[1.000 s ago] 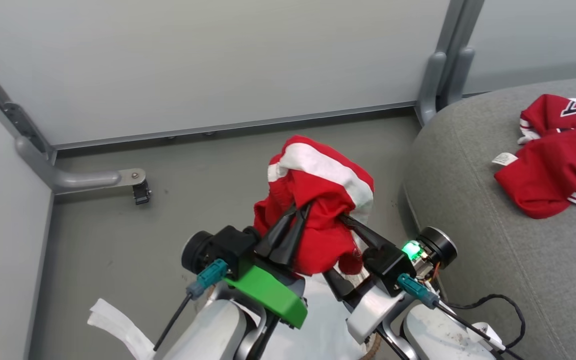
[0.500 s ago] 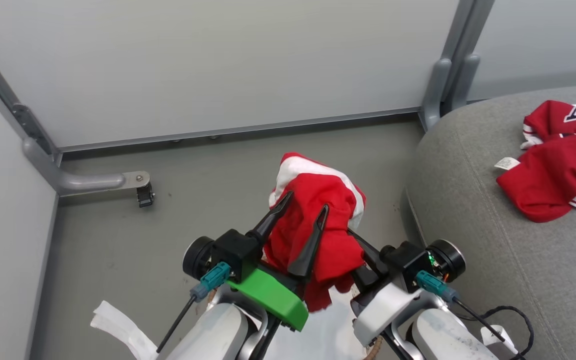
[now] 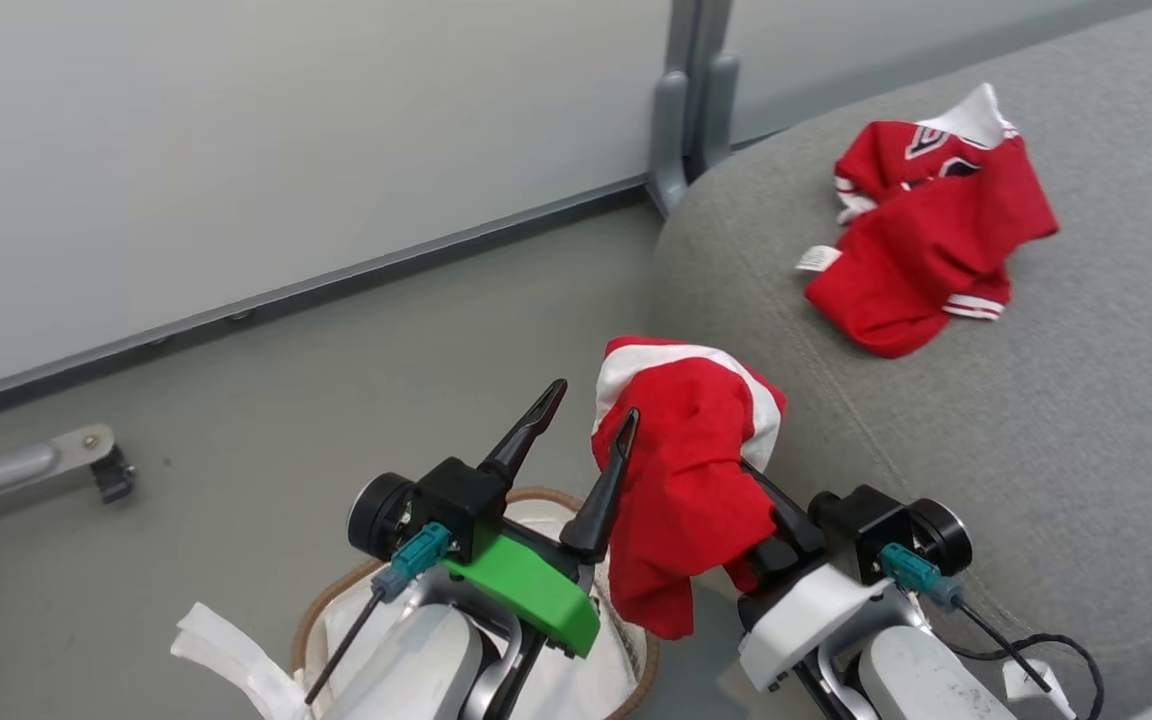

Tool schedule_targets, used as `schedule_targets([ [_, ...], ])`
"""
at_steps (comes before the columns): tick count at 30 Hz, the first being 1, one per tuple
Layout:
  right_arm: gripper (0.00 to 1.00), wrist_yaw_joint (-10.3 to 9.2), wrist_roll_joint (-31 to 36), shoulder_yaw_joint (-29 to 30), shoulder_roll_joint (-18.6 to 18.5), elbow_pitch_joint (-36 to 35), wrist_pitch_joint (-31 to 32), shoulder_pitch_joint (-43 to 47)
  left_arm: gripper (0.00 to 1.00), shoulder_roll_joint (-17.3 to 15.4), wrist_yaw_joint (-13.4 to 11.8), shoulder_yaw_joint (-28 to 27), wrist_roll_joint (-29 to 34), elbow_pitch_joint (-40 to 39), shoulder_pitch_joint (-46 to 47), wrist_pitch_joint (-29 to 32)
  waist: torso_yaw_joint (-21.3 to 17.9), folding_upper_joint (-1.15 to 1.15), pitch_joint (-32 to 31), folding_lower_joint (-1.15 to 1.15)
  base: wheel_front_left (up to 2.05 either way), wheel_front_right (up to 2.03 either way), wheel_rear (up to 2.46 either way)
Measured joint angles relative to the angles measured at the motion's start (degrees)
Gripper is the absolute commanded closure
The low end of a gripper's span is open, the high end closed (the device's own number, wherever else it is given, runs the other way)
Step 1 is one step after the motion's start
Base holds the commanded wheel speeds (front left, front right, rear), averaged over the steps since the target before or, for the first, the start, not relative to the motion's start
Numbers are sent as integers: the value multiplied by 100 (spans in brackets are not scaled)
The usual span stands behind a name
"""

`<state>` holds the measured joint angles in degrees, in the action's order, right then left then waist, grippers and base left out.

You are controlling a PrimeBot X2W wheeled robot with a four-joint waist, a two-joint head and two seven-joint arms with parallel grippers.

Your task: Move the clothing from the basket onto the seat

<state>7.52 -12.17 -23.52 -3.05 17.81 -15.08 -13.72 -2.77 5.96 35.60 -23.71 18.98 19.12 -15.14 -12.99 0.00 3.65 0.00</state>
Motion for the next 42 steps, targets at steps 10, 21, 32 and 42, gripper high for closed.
schedule_targets([
  [10, 100, 0, -41, 322, -23, 34, 1, 100, 0, 3, 33, -15, 82, 132, 3, 0, -1131, 0, 107, 0, 0, 0, 0],
  [21, 100, 1, -8, 1172, -387, -78, 1, -748, 0, 7, 58, 75, 256, 287, 237, 0, -1508, 0, 551, 0, 0, 0, 0],
  [32, 100, 0, 515, 2293, -1215, 181, 0, -2872, 0, 8, 102, 135, 679, 494, 886, 0, -1177, 0, 1512, 0, 0, 0, 0],
  [42, 100, 1, 1121, 2986, -1378, 1447, 0, -3878, 0, 1, 116, 266, 889, 221, 1460, 0, -674, 0, 2424, 1, 0, 0, 0],
])
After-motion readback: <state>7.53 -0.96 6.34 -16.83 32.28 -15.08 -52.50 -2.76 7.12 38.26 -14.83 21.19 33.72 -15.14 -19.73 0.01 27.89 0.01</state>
